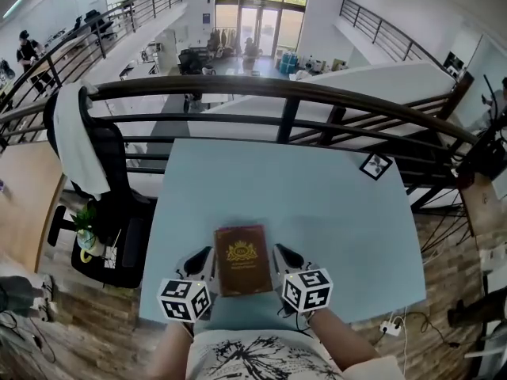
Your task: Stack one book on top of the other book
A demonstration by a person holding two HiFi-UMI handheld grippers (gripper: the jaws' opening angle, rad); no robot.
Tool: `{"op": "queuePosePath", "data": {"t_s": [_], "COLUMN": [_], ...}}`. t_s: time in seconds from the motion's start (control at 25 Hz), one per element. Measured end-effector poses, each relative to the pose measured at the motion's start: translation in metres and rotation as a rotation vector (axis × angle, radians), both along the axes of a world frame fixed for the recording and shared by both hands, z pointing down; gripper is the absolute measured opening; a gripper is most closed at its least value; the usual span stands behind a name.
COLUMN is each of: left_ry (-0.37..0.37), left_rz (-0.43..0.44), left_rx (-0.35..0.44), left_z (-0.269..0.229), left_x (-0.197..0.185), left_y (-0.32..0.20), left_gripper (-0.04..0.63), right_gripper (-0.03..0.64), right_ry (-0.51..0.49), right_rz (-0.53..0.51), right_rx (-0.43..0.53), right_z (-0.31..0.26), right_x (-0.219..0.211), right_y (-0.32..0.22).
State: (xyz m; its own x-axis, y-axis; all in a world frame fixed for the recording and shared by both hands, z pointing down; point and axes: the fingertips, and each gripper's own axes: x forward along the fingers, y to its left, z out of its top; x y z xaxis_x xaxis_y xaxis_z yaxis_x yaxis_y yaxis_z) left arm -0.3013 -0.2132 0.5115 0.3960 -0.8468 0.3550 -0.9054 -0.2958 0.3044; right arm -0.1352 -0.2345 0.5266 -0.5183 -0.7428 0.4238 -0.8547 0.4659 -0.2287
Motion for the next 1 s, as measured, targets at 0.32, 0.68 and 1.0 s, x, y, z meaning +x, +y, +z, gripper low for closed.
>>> {"op": "queuePosePath", "data": {"t_s": [0.32,0.68,1.0], "left_ry": [-0.164,-0.164,-0.184], "left_rz": [0.049,0.037,0.048], "left_rx": [0.372,0.496,0.495], "left_z": [-0.101,-0.153,-0.151], "left_x": [-0.003,-0.011,-0.019], "left_y": [0.011,0.032,0.038], "left_gripper": [0.018,0.009,0.009], "right_gripper": [-0.008,-0.008,-0.009], "right_ry": [0.046,0.076,0.102], "right_rz": [-0.002,0.007,0.016], "right_rx": [0.344,0.580,0.610], "right_z": [-0.089,-0.148,-0.153], "right_x": [-0.007,-0.013,-0.021], "right_y": [0.012,0.036,0.043]}}
